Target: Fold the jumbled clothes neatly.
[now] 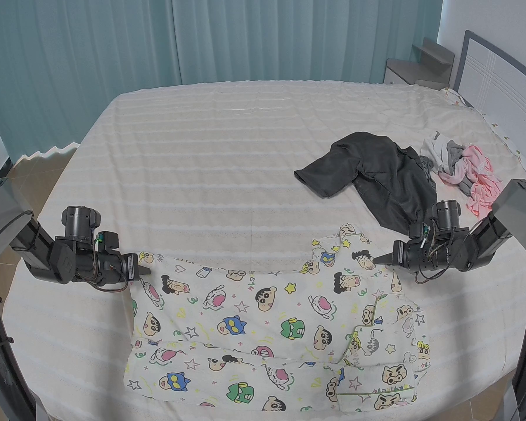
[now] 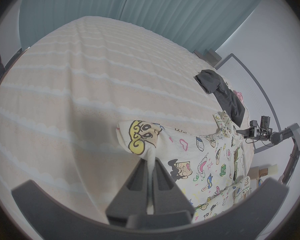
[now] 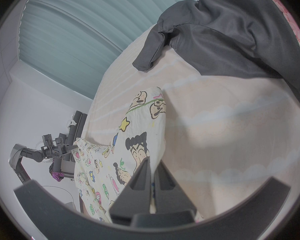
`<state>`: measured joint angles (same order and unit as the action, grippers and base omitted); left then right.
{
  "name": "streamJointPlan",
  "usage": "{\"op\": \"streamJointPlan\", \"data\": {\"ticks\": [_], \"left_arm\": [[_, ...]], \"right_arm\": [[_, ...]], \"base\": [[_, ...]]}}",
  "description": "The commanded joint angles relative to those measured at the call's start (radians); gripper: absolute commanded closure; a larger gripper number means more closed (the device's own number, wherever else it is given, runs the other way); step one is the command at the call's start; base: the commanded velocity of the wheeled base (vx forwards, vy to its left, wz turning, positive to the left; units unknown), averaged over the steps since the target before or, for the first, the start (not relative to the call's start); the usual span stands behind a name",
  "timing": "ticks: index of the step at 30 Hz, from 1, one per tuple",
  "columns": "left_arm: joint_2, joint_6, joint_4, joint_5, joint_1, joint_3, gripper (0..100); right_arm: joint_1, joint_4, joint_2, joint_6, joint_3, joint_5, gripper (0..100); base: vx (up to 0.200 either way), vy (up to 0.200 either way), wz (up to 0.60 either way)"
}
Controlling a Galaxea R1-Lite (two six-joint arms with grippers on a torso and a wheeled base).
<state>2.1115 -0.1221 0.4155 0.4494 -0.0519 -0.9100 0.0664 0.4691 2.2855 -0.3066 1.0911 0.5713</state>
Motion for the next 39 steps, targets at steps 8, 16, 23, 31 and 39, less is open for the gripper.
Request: {"op": "streamJointPlan", "data": {"ticks": [8, 16, 23, 31, 39], "left_arm": [[-0.036, -0.001, 0.140, 0.000, 0.000, 0.099, 100], [-0.071, -0.005, 0.216, 0.009, 0.001, 0.172, 100], [-0.119, -0.008, 0.215, 0.019, 0.004, 0.206, 100], [-0.171, -0.005, 0.210, 0.045, 0.003, 0.257, 100], [-0.205, -0.002, 0.209, 0.045, 0.003, 0.316, 100]], "right_arm": [[-0.005, 0.032, -0.100, 0.000, -0.102, 0.064, 100], [-0.034, 0.032, -0.167, 0.009, -0.169, 0.105, 100], [-0.045, 0.034, -0.228, 0.017, -0.250, 0.148, 100], [-0.051, 0.086, -0.288, 0.060, -0.370, 0.168, 100], [-0.051, 0.088, -0.339, 0.121, -0.470, 0.182, 100]], "base": [[0.000, 0.000, 0.00], [0.000, 0.000, 0.00], [0.000, 0.000, 0.00], [0.000, 0.000, 0.00], [0.000, 0.000, 0.00]]}}
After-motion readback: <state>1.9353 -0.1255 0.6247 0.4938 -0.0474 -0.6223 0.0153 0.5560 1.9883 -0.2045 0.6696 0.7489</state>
